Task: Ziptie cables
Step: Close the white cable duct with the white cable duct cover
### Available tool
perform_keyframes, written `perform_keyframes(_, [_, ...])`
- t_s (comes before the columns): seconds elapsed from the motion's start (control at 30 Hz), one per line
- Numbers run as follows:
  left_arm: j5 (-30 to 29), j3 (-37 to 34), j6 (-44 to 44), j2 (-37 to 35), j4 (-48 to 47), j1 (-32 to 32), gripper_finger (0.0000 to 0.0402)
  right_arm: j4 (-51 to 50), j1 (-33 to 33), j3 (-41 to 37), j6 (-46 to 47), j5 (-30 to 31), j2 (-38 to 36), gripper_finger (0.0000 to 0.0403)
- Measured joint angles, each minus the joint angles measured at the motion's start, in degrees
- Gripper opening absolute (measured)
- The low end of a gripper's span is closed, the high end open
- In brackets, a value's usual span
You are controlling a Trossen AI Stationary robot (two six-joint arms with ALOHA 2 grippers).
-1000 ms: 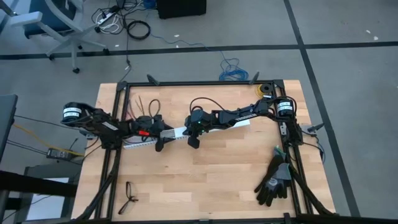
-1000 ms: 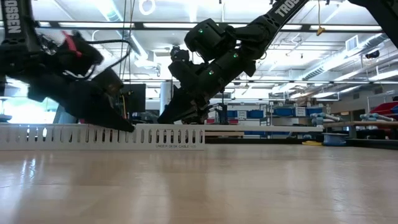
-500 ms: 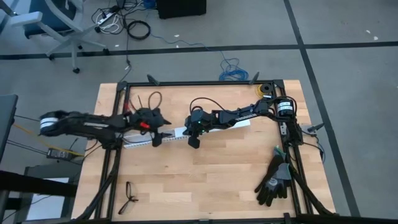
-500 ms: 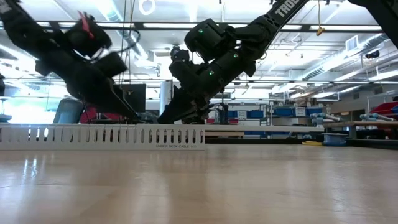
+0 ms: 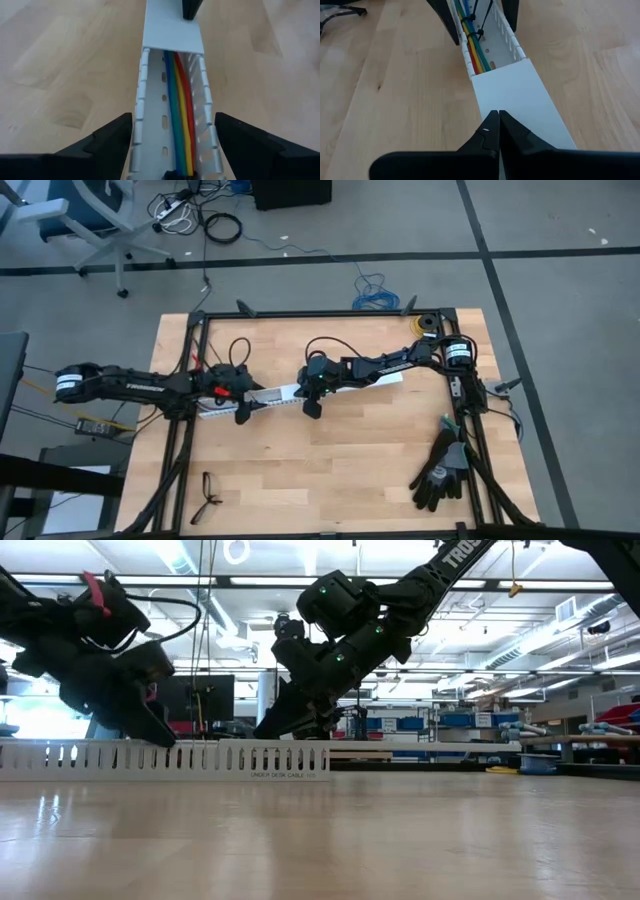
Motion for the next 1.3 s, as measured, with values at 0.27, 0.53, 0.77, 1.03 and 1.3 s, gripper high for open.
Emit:
perform_keyframes(0.27, [-1.45,-0.44,0.06,4.46,2.24,-0.36,0.0289,0.4,0.0,-0.02,0.02,-0.02,0.02,0.0])
perform_keyframes(0.53, [-2.04,-0.46,0.34,8.58,7.31,-0.34,0.0224,0.4,0.0,-0.02,0.03,-0.02,0.02,0.0])
perform_keyframes(0.77, [-2.64,-0.44,0.52,9.71,9.57,-0.34,0.022,-0.56,0.05,-0.19,-1.96,1.95,-1.86,0.0])
perform_keyframes(1.03, [-2.93,0.35,1.9,11.88,10.88,-0.32,0.0221,-16.78,-0.04,-0.2,-3.8,8.53,-10.11,0.0])
perform_keyframes(1.3, [-2.74,4.52,3.47,21.06,15.99,-0.32,0.0221,-26.14,0.0,-0.57,-1.98,9.02,-12.46,0.0])
